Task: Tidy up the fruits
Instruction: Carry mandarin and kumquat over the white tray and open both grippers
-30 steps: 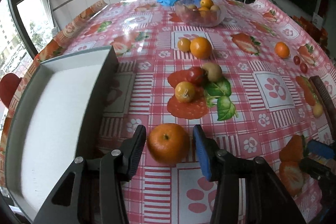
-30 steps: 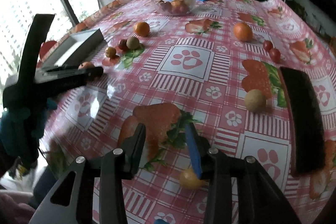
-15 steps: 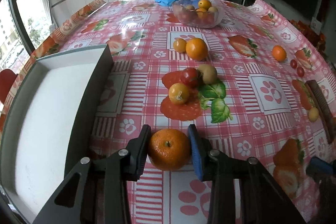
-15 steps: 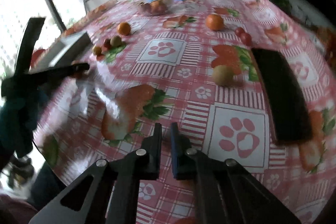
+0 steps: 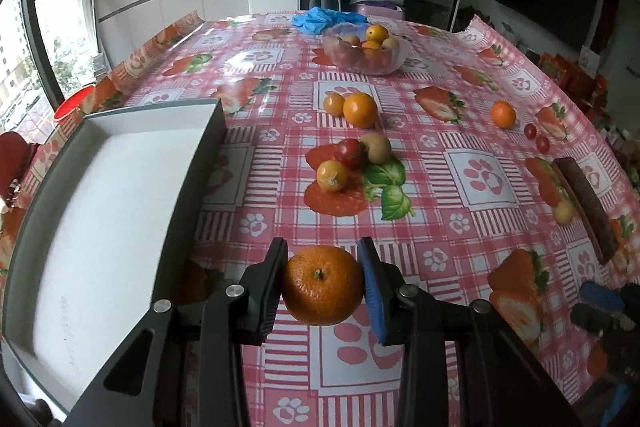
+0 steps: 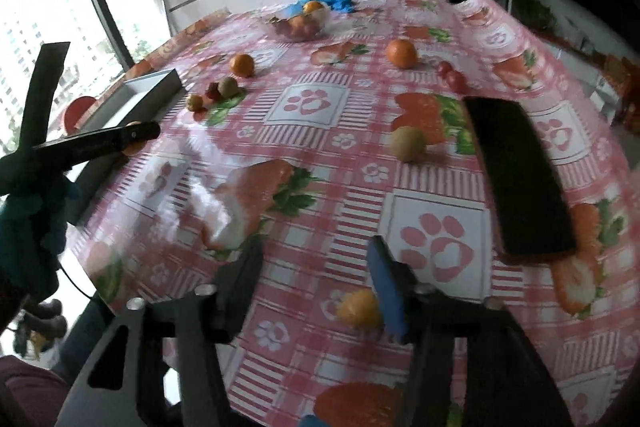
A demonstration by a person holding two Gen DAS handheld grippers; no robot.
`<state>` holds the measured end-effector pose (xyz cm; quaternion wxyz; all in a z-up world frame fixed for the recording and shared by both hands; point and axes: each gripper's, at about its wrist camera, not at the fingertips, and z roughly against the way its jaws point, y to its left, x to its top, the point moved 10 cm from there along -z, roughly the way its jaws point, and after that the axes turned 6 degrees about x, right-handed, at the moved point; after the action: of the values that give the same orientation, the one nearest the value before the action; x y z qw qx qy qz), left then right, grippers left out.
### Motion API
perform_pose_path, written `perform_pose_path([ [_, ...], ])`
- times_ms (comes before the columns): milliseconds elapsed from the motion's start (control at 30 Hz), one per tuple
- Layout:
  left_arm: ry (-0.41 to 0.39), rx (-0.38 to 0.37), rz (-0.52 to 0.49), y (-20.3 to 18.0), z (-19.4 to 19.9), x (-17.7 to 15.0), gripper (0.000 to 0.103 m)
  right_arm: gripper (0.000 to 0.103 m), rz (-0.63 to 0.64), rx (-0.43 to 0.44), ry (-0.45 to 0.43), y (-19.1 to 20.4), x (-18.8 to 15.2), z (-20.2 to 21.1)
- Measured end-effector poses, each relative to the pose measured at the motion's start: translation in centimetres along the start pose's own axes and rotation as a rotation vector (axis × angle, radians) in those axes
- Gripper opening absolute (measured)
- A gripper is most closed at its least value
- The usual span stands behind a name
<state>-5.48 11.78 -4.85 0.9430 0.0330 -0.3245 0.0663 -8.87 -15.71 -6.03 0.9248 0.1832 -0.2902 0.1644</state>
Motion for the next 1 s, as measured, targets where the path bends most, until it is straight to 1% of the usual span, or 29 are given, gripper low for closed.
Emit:
perform_pose_path([
  [200,0.017,-0.014,0.007,-0.2,-0.2,-1.0,0.038,0.059,-0.021,-0.029,-0.012,-1.2,-0.9,0.9],
  [367,0.018,-0.026,0.009,-0.4,-0.1,-1.2,0.038,0.058,-0.036,-0.021,0.019,-1.4,-1.6,0.4],
  [400,0.019,-0.028,0.008,-0.4,-0.1,-1.2,0.038,0.056,-0.03,-0.02,0.021,-1.3,-1.6,0.3],
  [433,0.019,-0.031,0.007,-0.5,-0.1,-1.2,0.038,0.049,-0.021,-0.021,0.028,-1.0,-1.6,0.1],
  [467,0.019,-0.033,0.006,-0.6,-0.1,-1.2,0.038,0.046,-0.002,-0.044,0.038,-0.9,-1.7,-0.2],
  [500,0.021,-0.035,0.004,-0.7,-0.1,-1.3,0.038,0.039,0.023,-0.081,0.047,-0.8,-1.7,-0.3],
  [533,0.021,-0.036,0.003,-0.8,0.0,-1.3,0.038,0.029,0.037,-0.109,0.054,-0.9,-1.8,-0.3],
  [567,0.02,-0.038,0.004,-0.8,0.0,-1.3,0.038,0.023,0.035,-0.116,0.058,-1.0,-1.8,-0.3],
  [600,0.02,-0.04,0.005,-0.9,0.1,-1.3,0.038,0.021,0.02,-0.108,0.062,-1.1,-1.8,-0.2],
  [700,0.015,-0.043,0.01,-0.7,0.4,-1.3,0.038,0.021,-0.014,-0.107,0.068,-1.4,-1.8,-0.1],
  [833,0.006,-0.047,0.028,-0.2,0.8,-1.1,0.038,0.021,-0.057,-0.047,0.063,-0.6,-1.3,0.1],
  [1000,-0.026,-0.054,0.044,0.8,2.2,-0.4,0.038,0.021,-0.073,0.036,0.034,1.8,2.2,0.2],
])
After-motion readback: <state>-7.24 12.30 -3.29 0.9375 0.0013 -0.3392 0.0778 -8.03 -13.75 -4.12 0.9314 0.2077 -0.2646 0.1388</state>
